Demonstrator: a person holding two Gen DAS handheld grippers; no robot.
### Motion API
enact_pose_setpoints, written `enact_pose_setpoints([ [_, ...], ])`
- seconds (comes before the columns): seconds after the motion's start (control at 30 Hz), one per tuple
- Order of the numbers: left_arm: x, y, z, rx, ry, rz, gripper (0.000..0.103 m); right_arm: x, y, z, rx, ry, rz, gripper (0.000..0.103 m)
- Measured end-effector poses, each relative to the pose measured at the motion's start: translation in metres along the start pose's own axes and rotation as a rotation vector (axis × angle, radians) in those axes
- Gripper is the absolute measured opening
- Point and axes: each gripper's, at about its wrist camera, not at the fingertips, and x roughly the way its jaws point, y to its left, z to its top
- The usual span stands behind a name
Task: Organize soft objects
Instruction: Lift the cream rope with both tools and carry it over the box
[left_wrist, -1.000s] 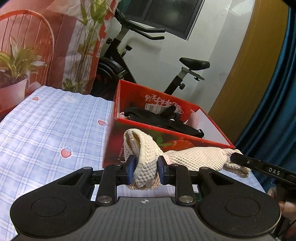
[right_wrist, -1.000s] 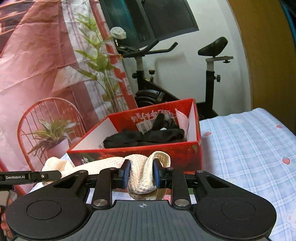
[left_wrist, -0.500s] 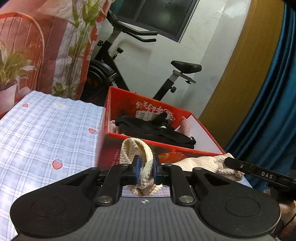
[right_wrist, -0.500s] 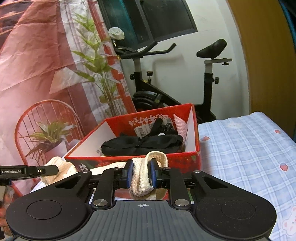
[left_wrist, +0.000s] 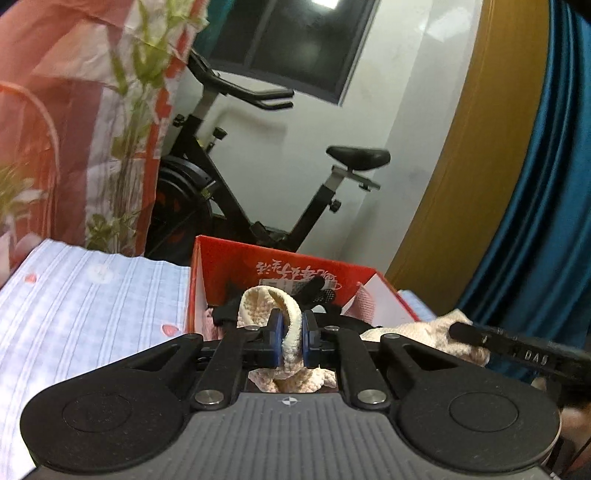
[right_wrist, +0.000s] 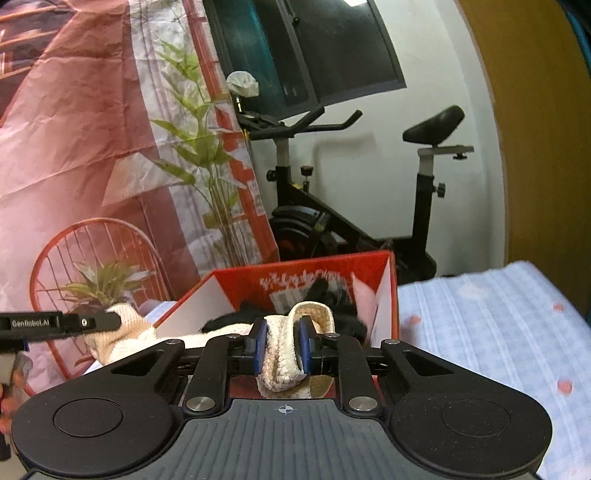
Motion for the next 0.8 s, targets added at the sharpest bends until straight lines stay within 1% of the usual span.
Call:
enact_pose_setpoints([
  [0.13,0.031,0.006,0.009,-0.003,0.062,0.007,0.011,0.027,-0.006,0.017,-0.042,0.042,-0.027,0.017],
  [0.27,0.055,0.006,0.009,0.027,0.129,0.015,0.011,0.053,-0.008,0.022,-0.096,0.111,-0.057,0.017],
  [0.3,0.059,0.005,0.008,0.035,0.15,0.01,0.011,0.058,-0.006,0.021,-0.111,0.128,-0.061,0.017],
  [0.4,0.074,0.005,0.004,0.028,0.243,-0.039,0.011,0.072,-0.003,0.017,-0.158,0.195,-0.062,0.017],
  [0.47,0.078,0.004,0.001,0.044,0.263,-0.04,0.011,0.079,0.0,0.014,-0.163,0.239,-0.046,0.017],
  [0.57,0.08,0.006,-0.002,0.042,0.286,-0.034,0.011,0.087,0.004,0.011,-0.159,0.279,-0.05,0.017],
  [0.67,0.082,0.007,-0.003,0.05,0.298,-0.025,0.011,0.093,0.003,0.012,-0.128,0.295,-0.057,0.017],
  [0.8,0.083,0.008,-0.003,0.047,0.299,-0.016,0.012,0.096,0.002,0.009,-0.135,0.304,-0.064,0.017],
])
